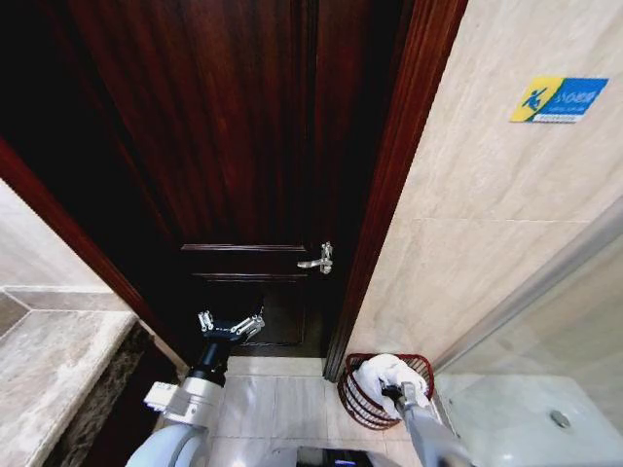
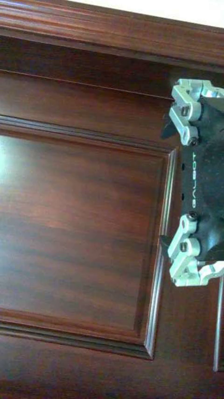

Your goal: Discard the used towel into the hamper.

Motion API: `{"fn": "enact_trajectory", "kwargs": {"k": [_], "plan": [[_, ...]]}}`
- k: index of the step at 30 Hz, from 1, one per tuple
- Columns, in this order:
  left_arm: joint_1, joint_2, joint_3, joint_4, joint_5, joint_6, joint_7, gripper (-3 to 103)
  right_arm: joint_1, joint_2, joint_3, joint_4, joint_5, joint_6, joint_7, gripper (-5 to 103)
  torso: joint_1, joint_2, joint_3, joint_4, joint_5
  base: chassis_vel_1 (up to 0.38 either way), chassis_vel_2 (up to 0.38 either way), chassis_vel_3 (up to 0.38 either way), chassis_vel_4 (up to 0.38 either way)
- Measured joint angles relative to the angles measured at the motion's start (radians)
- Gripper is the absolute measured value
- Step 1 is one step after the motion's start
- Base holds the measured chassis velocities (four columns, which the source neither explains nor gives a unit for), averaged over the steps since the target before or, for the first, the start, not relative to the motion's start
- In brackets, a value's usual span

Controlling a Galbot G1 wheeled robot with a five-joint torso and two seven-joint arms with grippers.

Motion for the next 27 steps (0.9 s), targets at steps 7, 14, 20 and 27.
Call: {"fn": "enact_trajectory", "kwargs": {"k": [7, 14, 20, 27], "plan": [[0.000, 0.000, 0.000, 0.000, 0.000, 0.000, 0.000, 100, 0.004, -0.016, -0.006, -0.004, 0.021, -0.017, -0.016, 8, -0.001, -0.001, 0.000, -0.0002, -0.0001, -0.033, 0.039, 0.027, -0.033], [0.000, 0.000, 0.000, 0.000, 0.000, 0.000, 0.000, 100, 0.024, -0.019, -0.007, -0.026, 0.025, -0.051, -0.007, 8, -0.022, -0.048, -0.025, -0.0002, -0.0001, -0.137, 0.125, 0.135, -0.145], [0.000, 0.000, 0.000, 0.000, 0.000, 0.000, 0.000, 100, -0.029, 0.008, -0.006, 0.011, 0.038, -0.076, 0.022, 7, -0.037, -0.080, -0.043, -0.0009, -0.0012, -0.215, 0.206, 0.215, -0.236], [0.000, 0.000, 0.000, 0.000, 0.000, 0.000, 0.000, 100, -0.120, 0.034, 0.013, 0.046, 0.021, -0.059, 0.038, 27, -0.040, -0.089, -0.047, 0.0006, -0.0001, -0.158, 0.157, 0.172, -0.162]]}}
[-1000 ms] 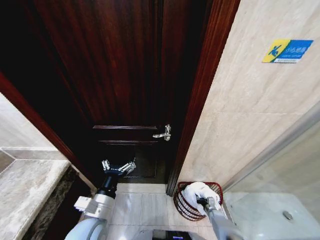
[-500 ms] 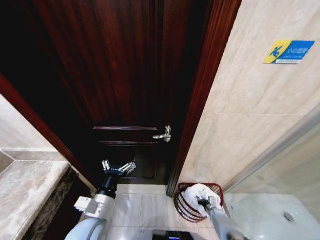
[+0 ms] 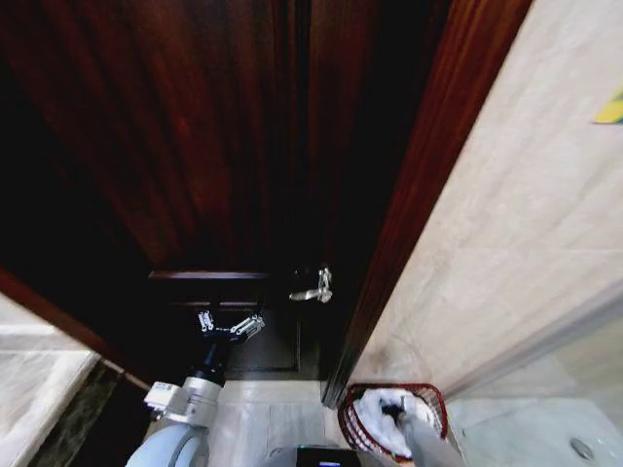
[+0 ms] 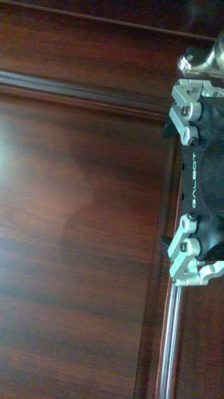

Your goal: Discard the used towel into the hamper.

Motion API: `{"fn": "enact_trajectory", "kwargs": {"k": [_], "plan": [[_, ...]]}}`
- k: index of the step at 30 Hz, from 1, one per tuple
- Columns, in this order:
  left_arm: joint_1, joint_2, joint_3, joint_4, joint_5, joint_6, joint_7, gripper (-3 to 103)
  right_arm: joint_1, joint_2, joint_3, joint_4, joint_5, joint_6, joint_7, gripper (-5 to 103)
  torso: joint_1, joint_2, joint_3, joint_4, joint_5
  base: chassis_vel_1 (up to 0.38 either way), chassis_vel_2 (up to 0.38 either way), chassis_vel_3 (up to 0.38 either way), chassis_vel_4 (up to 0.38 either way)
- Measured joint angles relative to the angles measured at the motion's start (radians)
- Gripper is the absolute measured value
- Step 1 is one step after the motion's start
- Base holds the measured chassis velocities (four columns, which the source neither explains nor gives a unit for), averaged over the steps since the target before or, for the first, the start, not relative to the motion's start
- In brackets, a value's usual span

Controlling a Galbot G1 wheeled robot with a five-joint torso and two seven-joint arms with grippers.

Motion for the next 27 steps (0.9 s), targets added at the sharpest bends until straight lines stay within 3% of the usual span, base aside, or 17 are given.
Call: {"fn": "enact_trajectory", "kwargs": {"k": [2, 7, 12, 13, 16, 22, 27], "plan": [[0.000, 0.000, 0.000, 0.000, 0.000, 0.000, 0.000, 100, 0.001, -0.002, 0.001, -0.002, -0.002, -0.006, 0.003, 33, 0.000, 0.000, 0.000, 0.0000, 0.0003, 0.000, 0.000, 0.000, 0.000], [0.000, 0.000, 0.000, 0.000, 0.000, 0.000, 0.000, 100, 0.013, -0.005, 0.016, -0.045, -0.022, -0.052, 0.037, 60, -0.002, 0.002, -0.001, -0.0001, 0.0004, 0.047, -0.031, -0.017, 0.053], [0.000, 0.000, 0.000, 0.000, 0.000, 0.000, 0.000, 100, 0.009, 0.005, 0.019, -0.055, -0.009, -0.055, 0.053, 65, -0.001, 0.003, 0.000, -0.0005, 0.0004, 0.015, -0.007, -0.003, 0.016], [0.000, 0.000, 0.000, 0.000, 0.000, 0.000, 0.000, 100, 0.008, 0.008, 0.018, -0.056, 0.005, -0.055, 0.054, 77, -0.001, 0.003, 0.001, -0.0006, 0.0004, 0.000, 0.000, 0.000, 0.000], [0.000, 0.000, 0.000, 0.000, 0.000, 0.000, 0.000, 100, 0.010, 0.008, 0.016, -0.069, 0.033, -0.055, 0.050, 92, 0.000, 0.004, 0.002, -0.0006, 0.0004, 0.000, 0.000, 0.000, 0.000], [0.000, 0.000, 0.000, 0.000, 0.000, 0.000, 0.000, 100, 0.006, 0.004, 0.010, -0.064, 0.086, -0.057, 0.027, 100, 0.001, 0.005, 0.002, -0.0007, 0.0002, 0.000, 0.000, 0.000, 0.000], [0.000, 0.000, 0.000, 0.000, 0.000, 0.000, 0.000, 100, -0.045, 0.013, -0.019, 0.025, 0.107, 0.033, -0.001, 100, 0.001, 0.006, 0.003, -0.0010, 0.0003, 0.000, 0.000, 0.000, 0.000]]}}
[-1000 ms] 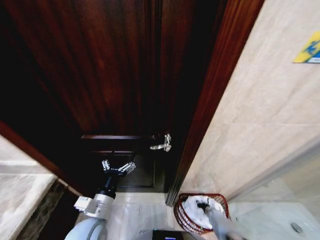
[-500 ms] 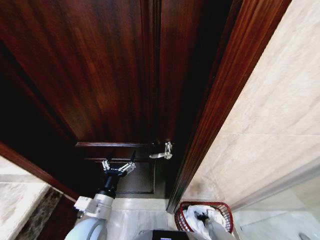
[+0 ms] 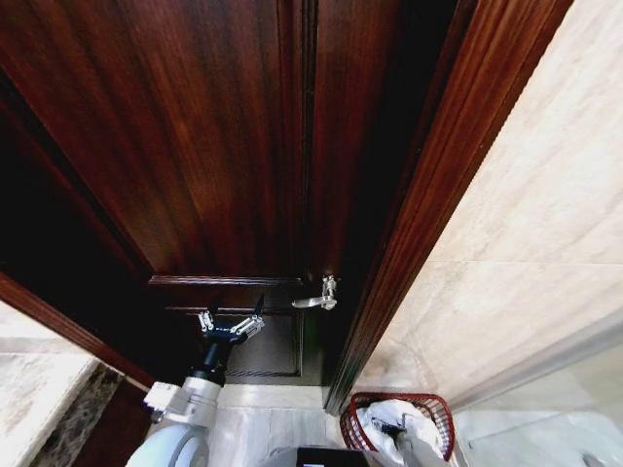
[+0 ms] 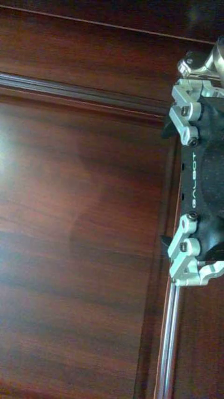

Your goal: Discard the used towel into the hamper.

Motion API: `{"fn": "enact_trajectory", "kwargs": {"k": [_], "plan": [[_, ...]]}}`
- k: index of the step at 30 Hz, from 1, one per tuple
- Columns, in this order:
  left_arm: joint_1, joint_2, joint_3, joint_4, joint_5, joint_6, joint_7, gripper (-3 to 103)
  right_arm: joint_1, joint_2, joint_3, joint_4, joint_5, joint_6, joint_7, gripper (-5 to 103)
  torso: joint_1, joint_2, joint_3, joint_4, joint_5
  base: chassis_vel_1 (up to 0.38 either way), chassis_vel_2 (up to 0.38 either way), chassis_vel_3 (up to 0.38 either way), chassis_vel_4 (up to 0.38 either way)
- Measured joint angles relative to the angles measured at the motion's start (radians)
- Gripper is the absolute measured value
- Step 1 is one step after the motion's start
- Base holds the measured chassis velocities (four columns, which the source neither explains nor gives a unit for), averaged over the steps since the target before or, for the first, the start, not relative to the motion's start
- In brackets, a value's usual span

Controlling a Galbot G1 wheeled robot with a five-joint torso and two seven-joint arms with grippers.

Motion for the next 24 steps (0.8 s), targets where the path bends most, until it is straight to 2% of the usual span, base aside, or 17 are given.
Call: {"fn": "enact_trajectory", "kwargs": {"k": [2, 4, 5, 9, 10, 11, 13, 14, 17, 18, 20, 22, 24], "plan": [[0.000, 0.000, 0.000, 0.000, 0.000, 0.000, 0.000, 100, -0.019, 0.001, -0.004, 0.028, -0.008, 0.024, -0.002, 100, 0.000, 0.000, 0.000, 0.0000, 0.0001, 0.000, 0.000, 0.000, 0.000], [0.000, 0.000, 0.000, 0.000, 0.000, 0.000, 0.000, 100, -0.092, 0.001, -0.013, 0.156, -0.025, 0.051, -0.004, 100, 0.000, 0.000, 0.000, 0.0001, 0.0002, 0.000, 0.000, 0.000, 0.000], [0.000, 0.000, 0.000, 0.000, 0.000, 0.000, 0.000, 100, -0.092, 0.001, -0.013, 0.156, -0.025, 0.051, -0.004, 100, 0.000, 0.000, 0.000, 0.0001, 0.0002, 0.000, 0.000, 0.000, 0.000], [0.000, 0.000, 0.000, 0.000, 0.000, 0.000, 0.000, 100, -0.289, 0.011, -0.018, 0.480, 0.002, 0.017, 0.004, 100, 0.001, 0.001, 0.000, 0.0001, -0.0002, 0.000, 0.000, 0.000, 0.000], [0.000, 0.000, 0.000, 0.000, 0.000, 0.000, 0.000, 100, -0.289, 0.011, -0.018, 0.480, 0.002, 0.017, 0.004, 100, 0.001, 0.001, 0.000, 0.0001, -0.0002, 0.000, 0.000, 0.000, 0.000], [0.000, 0.000, 0.000, 0.000, 0.000, 0.000, 0.000, 100, -0.342, 0.016, -0.017, 0.559, 0.006, 0.007, 0.006, 100, 0.001, 0.001, 0.000, 0.0002, -0.0001, 0.000, 0.000, 0.000, 0.000], [0.000, 0.000, 0.000, 0.000, 0.000, 0.000, 0.000, 100, -0.427, 0.025, -0.010, 0.683, 0.007, 0.008, 0.010, 100, 0.001, 0.001, 0.000, -0.0001, -0.0003, 0.000, 0.000, 0.000, 0.000], [0.000, 0.000, 0.000, 0.000, 0.000, 0.000, 0.000, 100, -0.427, 0.025, -0.010, 0.683, 0.007, 0.008, 0.010, 100, 0.001, 0.001, 0.000, -0.0001, -0.0003, 0.000, 0.000, 0.000, 0.000], [0.000, 0.000, 0.000, 0.000, 0.000, 0.000, 0.000, 100, -0.565, 0.051, 0.010, 0.895, 0.027, 0.025, 0.024, 100, 0.001, 0.002, 0.001, 0.0005, -0.0004, 0.000, 0.000, 0.000, 0.000], [0.000, 0.000, 0.000, 0.000, 0.000, 0.000, 0.000, 100, -0.565, 0.051, 0.010, 0.895, 0.027, 0.025, 0.024, 100, 0.001, 0.002, 0.001, 0.0005, -0.0004, 0.000, 0.000, 0.000, 0.000], [0.000, 0.000, 0.000, 0.000, 0.000, 0.000, 0.000, 100, -0.654, 0.075, 0.013, 1.006, 0.030, 0.094, 0.064, 100, 0.001, 0.002, 0.001, 0.0002, -0.0003, 0.000, 0.000, 0.000, 0.000], [0.000, 0.000, 0.000, 0.000, 0.000, 0.000, 0.000, 100, -0.677, 0.082, 0.014, 1.032, 0.028, 0.111, 0.078, 100, 0.001, 0.002, 0.001, 0.0004, 0.0000, 0.000, 0.000, 0.000, 0.000], [0.000, 0.000, 0.000, 0.000, 0.000, 0.000, 0.000, 100, -0.768, 0.103, 0.012, 1.157, 0.027, 0.145, 0.107, 100, 0.001, 0.002, 0.001, 0.0002, 0.0000, 0.000, 0.000, 0.000, 0.000]]}}
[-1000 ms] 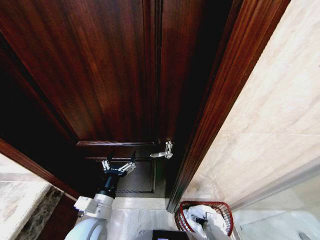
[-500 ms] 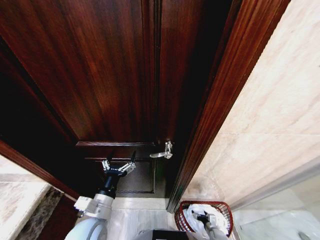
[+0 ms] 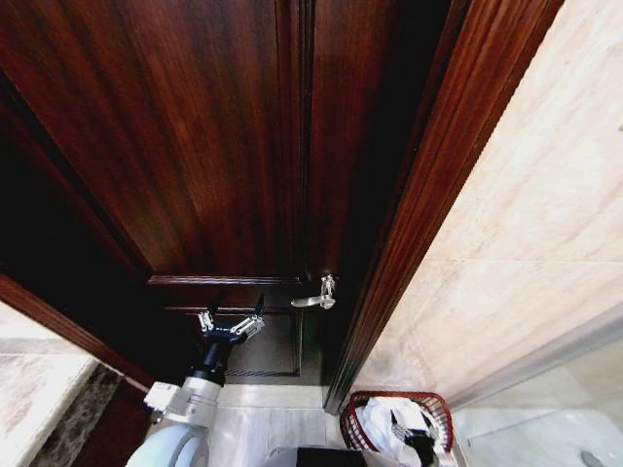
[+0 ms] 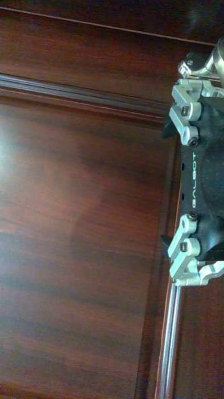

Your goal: Discard the used towel into the hamper.

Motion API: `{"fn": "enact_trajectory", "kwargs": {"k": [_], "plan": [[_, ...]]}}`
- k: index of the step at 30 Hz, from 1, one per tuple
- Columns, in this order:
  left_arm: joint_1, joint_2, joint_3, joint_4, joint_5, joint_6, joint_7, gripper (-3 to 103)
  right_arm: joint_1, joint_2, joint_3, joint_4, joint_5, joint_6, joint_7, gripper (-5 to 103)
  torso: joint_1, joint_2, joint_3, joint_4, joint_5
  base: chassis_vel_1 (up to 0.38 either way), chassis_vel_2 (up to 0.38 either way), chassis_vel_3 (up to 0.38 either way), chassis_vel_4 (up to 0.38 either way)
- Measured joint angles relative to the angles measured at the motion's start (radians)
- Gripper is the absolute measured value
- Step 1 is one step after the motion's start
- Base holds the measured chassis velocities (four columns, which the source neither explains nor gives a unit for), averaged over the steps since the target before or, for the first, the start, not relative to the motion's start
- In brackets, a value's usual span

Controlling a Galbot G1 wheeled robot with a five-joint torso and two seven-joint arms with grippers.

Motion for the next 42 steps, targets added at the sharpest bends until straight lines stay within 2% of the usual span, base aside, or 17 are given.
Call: {"fn": "enact_trajectory", "kwargs": {"k": [1, 2, 4, 5, 9, 14, 20, 28, 42], "plan": [[0.000, 0.000, 0.000, 0.000, 0.000, 0.000, 0.000, 100, 0.000, 0.000, 0.000, 0.000, 0.000, 0.000, 0.000, 100, 0.000, 0.000, 0.000, 0.0000, 0.0000, 0.000, 0.000, 0.000, 0.000], [0.000, 0.000, 0.000, 0.000, 0.000, 0.000, 0.000, 100, -0.069, 0.014, -0.001, 0.112, 0.001, 0.017, 0.011, 100, 0.000, 0.000, 0.000, 0.0000, -0.0008, 0.000, 0.000, 0.000, 0.000], [0.000, 0.000, 0.000, 0.000, 0.000, 0.000, 0.000, 100, -0.156, 0.036, -0.009, 0.284, 0.014, 0.036, 0.031, 100, 0.000, 0.000, 0.000, 0.0002, -0.0001, 0.000, 0.000, 0.000, 0.000], [0.000, 0.000, 0.000, 0.000, 0.000, 0.000, 0.000, 100, -0.156, 0.036, -0.009, 0.284, 0.014, 0.036, 0.031, 100, 0.000, 0.000, 0.000, 0.0002, -0.0001, 0.000, 0.000, 0.000, 0.000], [0.000, 0.000, 0.000, 0.000, 0.000, 0.000, 0.000, 100, -0.304, 0.069, -0.019, 0.551, 0.033, 0.078, 0.069, 100, 0.000, 0.000, 0.000, 0.0001, -0.0005, 0.000, 0.000, 0.000, 0.000], [0.000, 0.000, 0.000, 0.000, 0.000, 0.000, 0.000, 100, -0.411, 0.073, -0.024, 0.723, 0.031, 0.119, 0.103, 100, 0.000, 0.000, 0.000, 0.0000, -0.0004, 0.000, 0.000, 0.000, 0.000], [0.000, 0.000, 0.000, 0.000, 0.000, 0.000, 0.000, 100, -0.460, 0.072, -0.045, 0.888, 0.030, 0.140, 0.106, 100, 0.000, 0.000, 0.000, 0.0002, -0.0005, 0.000, 0.000, 0.000, 0.000], [0.000, 0.000, 0.000, 0.000, 0.000, 0.000, 0.000, 100, -0.443, 0.071, -0.059, 0.973, 0.033, 0.124, 0.082, 100, 0.000, 0.001, 0.000, 0.0001, -0.0003, 0.000, 0.000, 0.000, 0.000], [0.000, 0.000, 0.000, 0.000, 0.000, 0.000, 0.000, 100, -0.426, 0.070, -0.056, 0.969, 0.051, 0.128, 0.068, 100, 0.000, 0.001, 0.001, 0.0001, -0.0003, 0.000, 0.000, 0.000, 0.000]]}}
